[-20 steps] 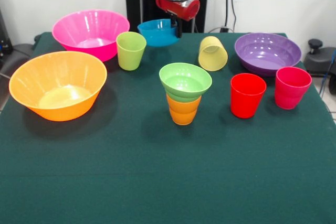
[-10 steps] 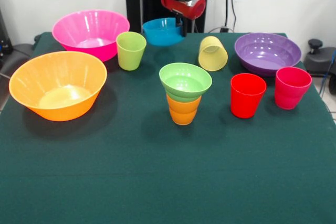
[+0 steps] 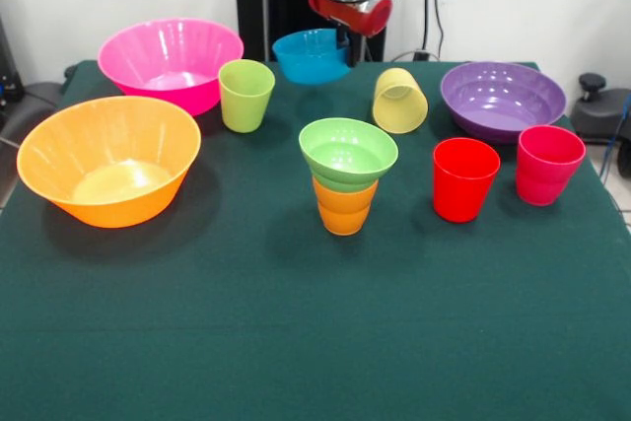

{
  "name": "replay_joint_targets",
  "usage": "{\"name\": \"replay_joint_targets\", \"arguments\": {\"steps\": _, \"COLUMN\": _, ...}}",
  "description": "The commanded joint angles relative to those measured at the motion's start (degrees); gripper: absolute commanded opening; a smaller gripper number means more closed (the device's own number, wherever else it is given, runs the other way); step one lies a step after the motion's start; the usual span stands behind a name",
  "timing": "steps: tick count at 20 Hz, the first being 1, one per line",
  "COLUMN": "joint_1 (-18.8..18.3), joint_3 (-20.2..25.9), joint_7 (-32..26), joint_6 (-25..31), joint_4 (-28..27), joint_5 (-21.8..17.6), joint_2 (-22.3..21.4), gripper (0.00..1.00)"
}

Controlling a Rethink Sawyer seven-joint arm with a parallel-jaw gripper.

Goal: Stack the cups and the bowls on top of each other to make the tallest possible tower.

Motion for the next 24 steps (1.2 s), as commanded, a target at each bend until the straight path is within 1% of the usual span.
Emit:
{"name": "replay_joint_targets", "arguments": {"steps": 1, "joint_1": 2.02, "joint_3": 1.52, "joint_7": 7.59, "joint_6": 7.30, "joint_4": -7.10, "joint_5": 3.40, "joint_2": -0.84, "gripper": 0.00}}
{"name": "replay_joint_targets", "arguments": {"steps": 11, "joint_1": 3.22, "joint_3": 0.86, "joint_7": 7.55, "joint_6": 11.78, "joint_4": -10.01, "joint_5": 3.29, "joint_2": -1.69, "gripper": 0.00}}
{"name": "replay_joint_targets", "arguments": {"steps": 21, "joint_1": 4.20, "joint_3": 0.12, "joint_7": 8.11, "joint_6": 15.35, "joint_4": -11.79, "joint_5": 3.32, "joint_2": -2.75, "gripper": 0.00}}
{"name": "replay_joint_targets", "arguments": {"steps": 22, "joint_1": -3.84, "joint_3": 1.06, "joint_7": 4.41, "joint_6": 7.06, "joint_4": -3.37, "joint_5": 0.09, "joint_2": -2.62, "gripper": 0.00}}
{"name": "replay_joint_targets", "arguments": {"steps": 23, "joint_1": -4.79, "joint_3": 1.07, "joint_7": 3.91, "joint_6": 6.49, "joint_4": -2.64, "joint_5": -0.37, "joint_2": -2.67, "gripper": 0.00}}
{"name": "replay_joint_targets", "arguments": {"steps": 24, "joint_1": -4.40, "joint_3": 1.00, "joint_7": 4.02, "joint_6": 6.06, "joint_4": -6.22, "joint_5": -0.32, "joint_2": 1.45, "gripper": 0.00}}
